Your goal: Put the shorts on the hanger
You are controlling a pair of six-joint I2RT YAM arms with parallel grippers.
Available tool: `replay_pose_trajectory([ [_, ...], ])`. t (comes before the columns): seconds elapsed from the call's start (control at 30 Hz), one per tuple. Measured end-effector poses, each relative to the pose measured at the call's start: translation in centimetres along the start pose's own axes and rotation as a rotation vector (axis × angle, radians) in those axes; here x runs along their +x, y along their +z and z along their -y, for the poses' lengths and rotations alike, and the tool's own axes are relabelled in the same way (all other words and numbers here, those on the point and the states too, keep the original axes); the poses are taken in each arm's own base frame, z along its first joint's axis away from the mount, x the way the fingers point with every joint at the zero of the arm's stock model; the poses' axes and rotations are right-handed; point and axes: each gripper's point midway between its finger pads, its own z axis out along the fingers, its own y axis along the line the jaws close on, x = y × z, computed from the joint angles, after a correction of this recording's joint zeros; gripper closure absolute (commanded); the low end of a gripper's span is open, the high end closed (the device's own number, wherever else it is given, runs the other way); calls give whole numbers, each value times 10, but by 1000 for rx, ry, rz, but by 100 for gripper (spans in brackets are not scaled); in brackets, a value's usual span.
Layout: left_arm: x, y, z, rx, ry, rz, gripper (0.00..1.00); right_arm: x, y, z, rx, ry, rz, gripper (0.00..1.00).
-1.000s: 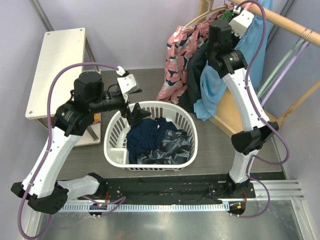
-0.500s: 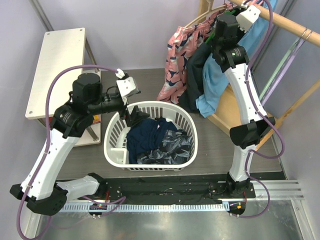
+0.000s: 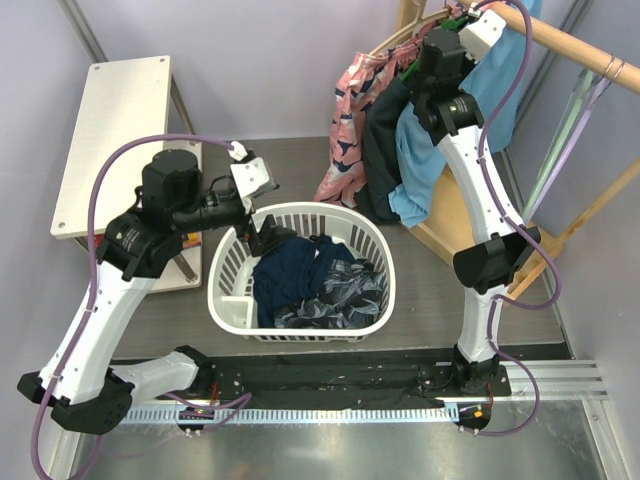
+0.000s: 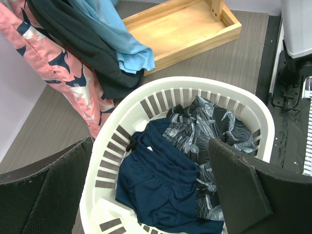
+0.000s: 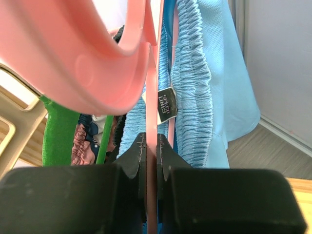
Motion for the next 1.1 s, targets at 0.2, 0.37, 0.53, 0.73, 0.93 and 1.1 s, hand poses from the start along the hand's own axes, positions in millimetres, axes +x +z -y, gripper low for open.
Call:
replay_pose_trajectory([
  [0.2, 6, -1, 2, 3, 6, -16, 0, 2, -2, -7, -11, 23, 5, 97],
  [0.37, 10, -3, 4, 3, 2, -27, 0, 5, -3, -11, -15, 43, 3, 66],
  [0.53, 10, -5, 4, 0, 4, -28, 0, 18, -8, -15, -27, 37, -19, 59],
  [0.73, 10, -5, 5, 0, 4, -27, 0, 19, -28, -16, -59, 32, -45, 38],
  [0.93, 8, -9, 7, -3, 6, -20, 0, 4, -75, -24, -162, 39, -81, 9],
  [1.1, 3, -16, 10, -11, 15, -2, 0, -23, -111, -23, -227, 79, -88, 1],
])
